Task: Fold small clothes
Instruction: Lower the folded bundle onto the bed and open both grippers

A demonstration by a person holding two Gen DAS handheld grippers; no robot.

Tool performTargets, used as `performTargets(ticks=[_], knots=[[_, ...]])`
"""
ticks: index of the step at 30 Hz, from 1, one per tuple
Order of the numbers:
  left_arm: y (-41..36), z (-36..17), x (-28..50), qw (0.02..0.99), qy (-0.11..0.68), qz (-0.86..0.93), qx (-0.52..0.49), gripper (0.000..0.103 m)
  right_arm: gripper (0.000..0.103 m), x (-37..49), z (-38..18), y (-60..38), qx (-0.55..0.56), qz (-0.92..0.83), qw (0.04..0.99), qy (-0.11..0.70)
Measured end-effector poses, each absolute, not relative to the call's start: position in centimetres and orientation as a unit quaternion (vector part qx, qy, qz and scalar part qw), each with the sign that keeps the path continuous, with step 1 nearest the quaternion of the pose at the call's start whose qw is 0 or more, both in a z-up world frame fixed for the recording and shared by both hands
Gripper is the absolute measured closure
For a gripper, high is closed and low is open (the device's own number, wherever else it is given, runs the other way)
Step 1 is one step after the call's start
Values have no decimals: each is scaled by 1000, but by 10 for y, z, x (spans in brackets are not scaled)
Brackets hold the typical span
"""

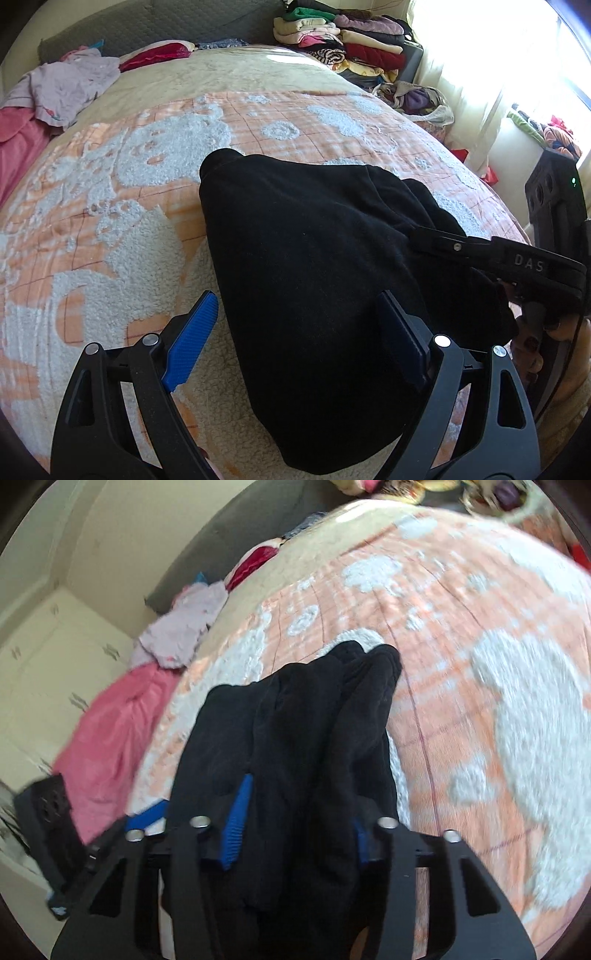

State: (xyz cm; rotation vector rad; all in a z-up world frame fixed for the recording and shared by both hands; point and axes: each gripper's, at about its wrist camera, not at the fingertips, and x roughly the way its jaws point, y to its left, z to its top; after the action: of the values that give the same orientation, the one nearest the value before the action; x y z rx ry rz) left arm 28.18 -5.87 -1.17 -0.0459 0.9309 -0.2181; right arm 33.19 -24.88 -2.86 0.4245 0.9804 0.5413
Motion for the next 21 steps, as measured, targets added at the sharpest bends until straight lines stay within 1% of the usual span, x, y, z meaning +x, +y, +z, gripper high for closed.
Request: performTargets(ticks=[1, 3, 5, 10, 12, 17, 21], knots=[[-59, -11, 281, 888, 447, -105, -21, 23, 77, 330, -25, -244, 180, 256, 833, 457], [-60, -9, 279, 890, 446, -99, -14, 23, 80, 326, -14, -232, 134, 258, 849, 441], [-60, -6, 277, 892, 442, -95, -9, 23, 81, 322, 0, -218, 95, 272, 863, 416], [-57, 1, 271, 898, 431, -88, -11, 23, 82, 322, 21, -213, 68, 298, 881, 362], [-57, 0, 271, 896, 434, -93, -13, 23, 82, 326, 12, -222, 81, 293, 878, 371], [-64, -12, 270, 888, 447, -107, -14, 21, 82, 337, -33, -250, 120, 258, 861, 421], [-65, -17, 269, 886, 450, -110, -22, 20, 75, 333, -43, -255, 133, 236, 864, 426]])
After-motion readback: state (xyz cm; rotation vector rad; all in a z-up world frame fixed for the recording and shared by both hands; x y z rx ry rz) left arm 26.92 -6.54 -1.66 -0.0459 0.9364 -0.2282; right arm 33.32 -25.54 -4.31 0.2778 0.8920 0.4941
